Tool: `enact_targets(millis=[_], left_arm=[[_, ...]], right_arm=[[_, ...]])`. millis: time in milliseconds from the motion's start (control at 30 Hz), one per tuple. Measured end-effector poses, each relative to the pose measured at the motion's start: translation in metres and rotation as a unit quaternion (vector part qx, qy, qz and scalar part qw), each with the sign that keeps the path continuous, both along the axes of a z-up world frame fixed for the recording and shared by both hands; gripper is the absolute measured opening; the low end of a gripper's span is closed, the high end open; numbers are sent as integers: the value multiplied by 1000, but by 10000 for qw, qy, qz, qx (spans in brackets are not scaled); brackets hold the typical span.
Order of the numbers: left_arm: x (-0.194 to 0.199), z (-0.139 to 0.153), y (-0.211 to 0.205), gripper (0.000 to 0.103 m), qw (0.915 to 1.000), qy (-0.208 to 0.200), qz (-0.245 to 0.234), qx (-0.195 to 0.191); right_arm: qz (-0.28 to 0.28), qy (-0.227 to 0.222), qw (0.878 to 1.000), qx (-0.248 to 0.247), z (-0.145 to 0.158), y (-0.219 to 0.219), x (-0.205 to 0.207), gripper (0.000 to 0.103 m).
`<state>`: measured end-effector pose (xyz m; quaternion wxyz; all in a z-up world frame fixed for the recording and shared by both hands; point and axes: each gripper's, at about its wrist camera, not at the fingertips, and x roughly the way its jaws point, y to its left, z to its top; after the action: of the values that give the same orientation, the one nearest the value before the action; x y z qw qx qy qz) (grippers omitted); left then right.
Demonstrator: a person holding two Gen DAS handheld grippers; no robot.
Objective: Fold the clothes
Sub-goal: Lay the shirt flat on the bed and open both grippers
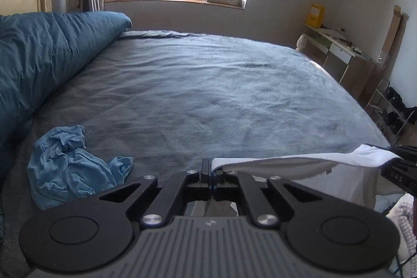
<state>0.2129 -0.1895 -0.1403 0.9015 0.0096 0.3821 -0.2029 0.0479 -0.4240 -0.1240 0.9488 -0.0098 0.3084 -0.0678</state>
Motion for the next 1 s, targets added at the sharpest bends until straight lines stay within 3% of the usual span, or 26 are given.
enact_targets(millis=[267,533,733,800,867,933,967,1000], left_arm=[[58,-121,-23,2,9986,307,56,422],[93,-167,-37,2,9963,336,94,791],[115,-207,-40,5,9918,772,88,1012],[118,-212,-38,16,9909,921,107,973],[121,-211,-37,20,9904,1027,72,924],[122,-208,-37,32,9898,1116,-17,882],[122,-205,-37,42,9896,1160,-70,852],[123,-203,-37,46,9893,1204,-123,821]], right_arm=[[-1,798,9968,62,-103,-13,75,3],[110,1310,9913,46,-160,-21,130,3],[184,1733,9847,-48,-208,-16,163,4],[202,1715,9849,-111,-210,-14,166,5],[267,1786,9835,-137,-208,-13,167,5],[409,1900,9806,-266,-205,-14,168,7],[468,1965,9788,-344,-203,-14,168,15],[467,2038,9768,-461,-200,-14,169,30]])
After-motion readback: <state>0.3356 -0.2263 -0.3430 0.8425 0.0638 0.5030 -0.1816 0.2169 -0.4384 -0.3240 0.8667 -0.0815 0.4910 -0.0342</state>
